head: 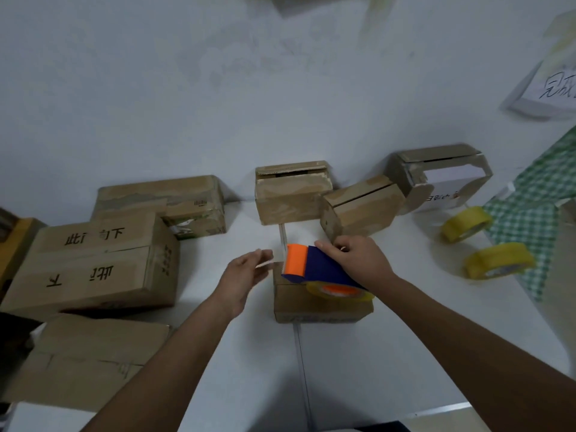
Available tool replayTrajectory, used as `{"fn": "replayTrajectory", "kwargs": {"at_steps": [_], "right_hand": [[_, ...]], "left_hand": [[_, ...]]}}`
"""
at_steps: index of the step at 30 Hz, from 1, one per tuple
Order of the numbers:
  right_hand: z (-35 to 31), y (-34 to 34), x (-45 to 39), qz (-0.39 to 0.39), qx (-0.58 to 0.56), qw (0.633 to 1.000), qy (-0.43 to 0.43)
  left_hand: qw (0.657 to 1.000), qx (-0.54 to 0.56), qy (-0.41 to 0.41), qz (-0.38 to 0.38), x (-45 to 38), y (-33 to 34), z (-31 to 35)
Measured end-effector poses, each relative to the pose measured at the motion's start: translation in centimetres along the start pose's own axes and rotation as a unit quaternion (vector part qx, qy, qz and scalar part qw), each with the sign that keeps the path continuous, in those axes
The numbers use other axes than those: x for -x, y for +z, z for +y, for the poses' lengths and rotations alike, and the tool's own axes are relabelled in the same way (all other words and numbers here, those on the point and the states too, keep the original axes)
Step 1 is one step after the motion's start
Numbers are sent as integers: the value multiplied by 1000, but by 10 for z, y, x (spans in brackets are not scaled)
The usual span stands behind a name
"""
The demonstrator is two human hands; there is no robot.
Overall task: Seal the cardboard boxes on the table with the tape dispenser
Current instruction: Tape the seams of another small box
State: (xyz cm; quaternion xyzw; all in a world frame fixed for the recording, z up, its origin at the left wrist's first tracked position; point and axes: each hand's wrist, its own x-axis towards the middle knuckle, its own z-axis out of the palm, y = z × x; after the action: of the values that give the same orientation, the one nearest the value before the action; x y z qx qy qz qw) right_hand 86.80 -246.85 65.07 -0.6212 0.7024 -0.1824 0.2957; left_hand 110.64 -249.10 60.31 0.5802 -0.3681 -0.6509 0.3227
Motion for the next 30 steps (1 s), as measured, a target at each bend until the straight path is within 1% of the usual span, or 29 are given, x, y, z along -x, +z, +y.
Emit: {"fn": "replayTrajectory", "kwargs": {"at_steps": [1, 3, 4, 6, 11, 15, 17, 20, 25, 30], "right_hand": [[0, 1, 0, -1, 5, 1000, -1], [0, 1, -1, -5, 11, 1000, 0], [0, 1, -1, -7, 11, 1000, 1], [-1, 0, -1, -9, 9, 1000, 3], [-3, 1, -1, -5, 12, 1000, 2], [-3, 1, 2, -10, 17, 1000, -2], [-3, 1, 2, -8, 18, 1000, 0], [-1, 2, 2, -8, 21, 1000, 2], [-2, 4, -2, -10, 69, 997, -16], [-1, 1, -6, -21, 89, 995, -35]], "left_hand": [[998, 37, -48, -12, 3, -1, 5], [989, 50, -126, -51, 15, 6, 12], [985, 56, -150, -64, 19, 11, 15], [980, 86, -167, -69, 25, 19, 19], [982, 101, -148, -67, 29, 18, 28], [986, 72, -132, -76, 29, 20, 28], [987, 64, -128, -68, 28, 22, 26], [994, 20, -102, -40, 28, 24, 23], [994, -102, -12, 26, 30, 29, 17], [991, -102, 42, 72, 27, 29, 16]]}}
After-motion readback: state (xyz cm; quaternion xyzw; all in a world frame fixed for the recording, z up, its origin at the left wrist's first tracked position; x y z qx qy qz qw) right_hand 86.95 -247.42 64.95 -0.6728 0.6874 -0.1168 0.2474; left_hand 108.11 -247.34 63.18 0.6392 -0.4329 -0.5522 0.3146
